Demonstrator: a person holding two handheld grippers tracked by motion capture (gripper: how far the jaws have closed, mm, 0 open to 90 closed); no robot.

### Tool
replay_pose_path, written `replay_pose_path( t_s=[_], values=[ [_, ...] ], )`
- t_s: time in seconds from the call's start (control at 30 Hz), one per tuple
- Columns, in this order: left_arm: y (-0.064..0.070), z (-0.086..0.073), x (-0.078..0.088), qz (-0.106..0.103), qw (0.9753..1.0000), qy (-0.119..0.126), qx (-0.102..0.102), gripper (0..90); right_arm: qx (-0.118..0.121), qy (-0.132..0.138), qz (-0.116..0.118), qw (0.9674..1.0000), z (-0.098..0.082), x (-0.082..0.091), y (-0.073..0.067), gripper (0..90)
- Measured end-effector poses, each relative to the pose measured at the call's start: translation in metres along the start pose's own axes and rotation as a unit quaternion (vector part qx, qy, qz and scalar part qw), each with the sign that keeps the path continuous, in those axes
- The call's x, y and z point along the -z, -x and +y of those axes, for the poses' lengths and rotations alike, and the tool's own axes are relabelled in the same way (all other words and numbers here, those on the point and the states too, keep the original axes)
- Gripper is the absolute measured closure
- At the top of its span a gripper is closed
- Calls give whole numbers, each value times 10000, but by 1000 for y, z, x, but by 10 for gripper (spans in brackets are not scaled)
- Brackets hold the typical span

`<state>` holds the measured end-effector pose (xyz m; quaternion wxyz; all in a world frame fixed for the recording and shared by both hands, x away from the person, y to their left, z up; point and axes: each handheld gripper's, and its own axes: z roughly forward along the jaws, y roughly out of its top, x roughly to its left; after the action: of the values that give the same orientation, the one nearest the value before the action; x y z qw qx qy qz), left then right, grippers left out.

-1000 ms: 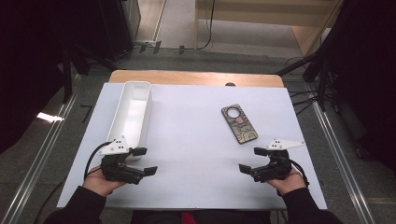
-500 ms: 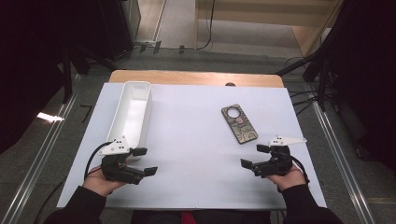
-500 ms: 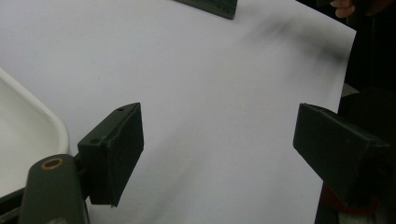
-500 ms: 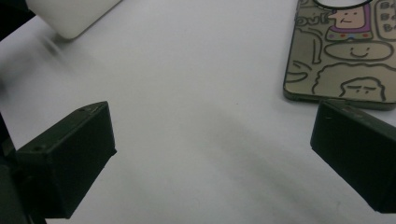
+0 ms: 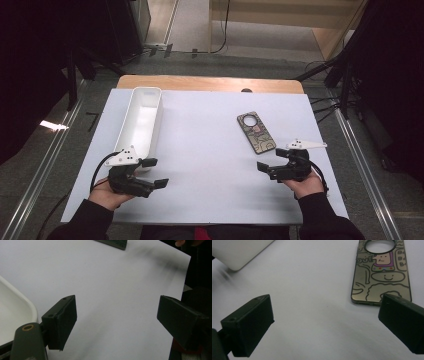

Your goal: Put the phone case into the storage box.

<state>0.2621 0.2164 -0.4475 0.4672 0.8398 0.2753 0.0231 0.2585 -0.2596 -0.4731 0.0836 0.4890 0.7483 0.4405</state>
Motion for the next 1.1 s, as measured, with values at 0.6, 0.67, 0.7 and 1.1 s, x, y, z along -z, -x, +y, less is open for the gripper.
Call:
replay_pose_path(
  t_s=[0.6, 0.67, 0.7, 1.1],
  values=[
    [0, 0, 1, -20, 10000, 0, -32, 158, -6, 45, -321, 9995, 22, -14, 9, 0],
    [0, 0, 0, -15, 10000, -1, -27, 158, -7, 36, -361, 9993, 24, -16, 10, 0],
    [0, 0, 1, -11, 10000, -2, -34, 158, 1, 41, -387, 9992, 25, -17, 10, 0],
    [0, 0, 1, -13, 10000, -4, -20, 158, -26, 125, -531, 9985, 39, -23, 18, 0]
  ],
)
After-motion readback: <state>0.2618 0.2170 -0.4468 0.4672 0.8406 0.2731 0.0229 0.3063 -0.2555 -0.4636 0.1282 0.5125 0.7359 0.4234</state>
